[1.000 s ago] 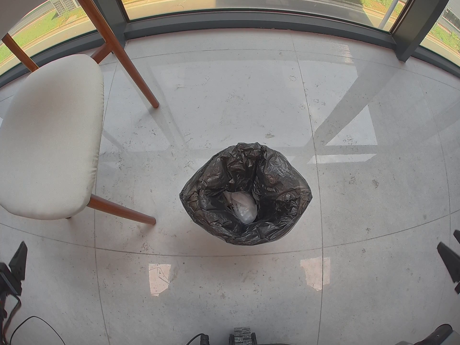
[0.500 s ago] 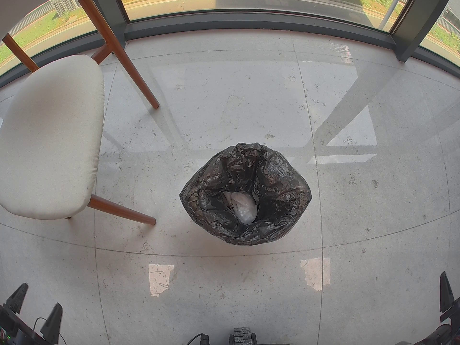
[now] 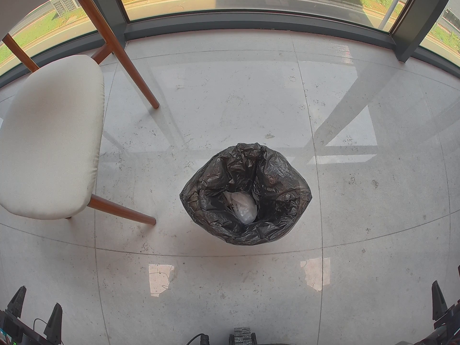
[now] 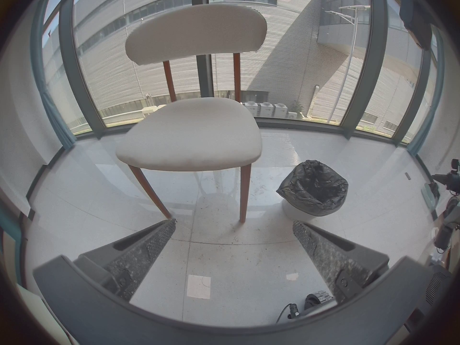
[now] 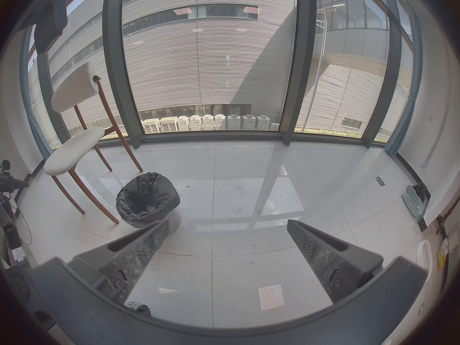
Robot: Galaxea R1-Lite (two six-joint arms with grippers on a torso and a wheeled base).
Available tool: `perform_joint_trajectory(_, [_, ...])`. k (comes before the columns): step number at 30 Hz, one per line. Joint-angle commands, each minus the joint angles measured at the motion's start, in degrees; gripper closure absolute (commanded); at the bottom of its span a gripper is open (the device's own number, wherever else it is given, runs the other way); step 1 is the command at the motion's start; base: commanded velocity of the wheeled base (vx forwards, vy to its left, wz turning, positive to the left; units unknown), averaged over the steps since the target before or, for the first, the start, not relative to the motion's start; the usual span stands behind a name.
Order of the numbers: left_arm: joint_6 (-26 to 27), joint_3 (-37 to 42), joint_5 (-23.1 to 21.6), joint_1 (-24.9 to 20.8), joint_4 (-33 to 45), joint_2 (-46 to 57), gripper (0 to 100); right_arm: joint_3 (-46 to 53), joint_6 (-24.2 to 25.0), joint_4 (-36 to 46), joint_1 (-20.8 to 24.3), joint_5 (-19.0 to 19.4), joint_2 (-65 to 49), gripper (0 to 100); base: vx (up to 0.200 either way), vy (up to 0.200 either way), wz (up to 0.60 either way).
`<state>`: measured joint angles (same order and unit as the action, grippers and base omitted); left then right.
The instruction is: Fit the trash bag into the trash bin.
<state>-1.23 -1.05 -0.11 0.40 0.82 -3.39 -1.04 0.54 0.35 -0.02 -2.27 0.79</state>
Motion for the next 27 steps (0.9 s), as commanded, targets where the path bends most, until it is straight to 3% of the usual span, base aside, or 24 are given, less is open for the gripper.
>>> perform_joint_trajectory(1, [0.6,0.9,0.8,-1.1,-0.2,3.4,0,0.8,-0.1,0.5,-0.6,0.2,0.0,0,0.0,0.0,0.0])
perform_joint_trajectory(7, [0.6,0.9,0.7,-1.1,-0.2,3.4,0,0.7,-0.1,0.5,-0.7,0.2,0.4,0,0.0,0.0,0.0])
perform_joint_trajectory(9, [0.6,0.9,0.7,-1.1,-0.2,3.4,0,1.0,-0.2,-0.3,-3.3,0.2,4.2,0,0.0,0.0,0.0])
perform_joint_trajectory(13, [0.5,0.9,0.7,-1.0,-0.2,3.4,0,1.0,-0.2,-0.4,-2.1,0.2,3.8,0,0.0,0.0,0.0])
perform_joint_trajectory(14, [0.5,0.9,0.7,-1.0,-0.2,3.4,0,1.0,-0.2,-0.4,0.4,0.7,-0.8,0,0.0,0.0,0.0])
perform_joint_trajectory(27, [-0.1,0.9,1.2,-0.9,-0.2,3.4,0,1.0,0.1,-0.3,0.0,0.2,0.0,0,0.0,0.0,0.0])
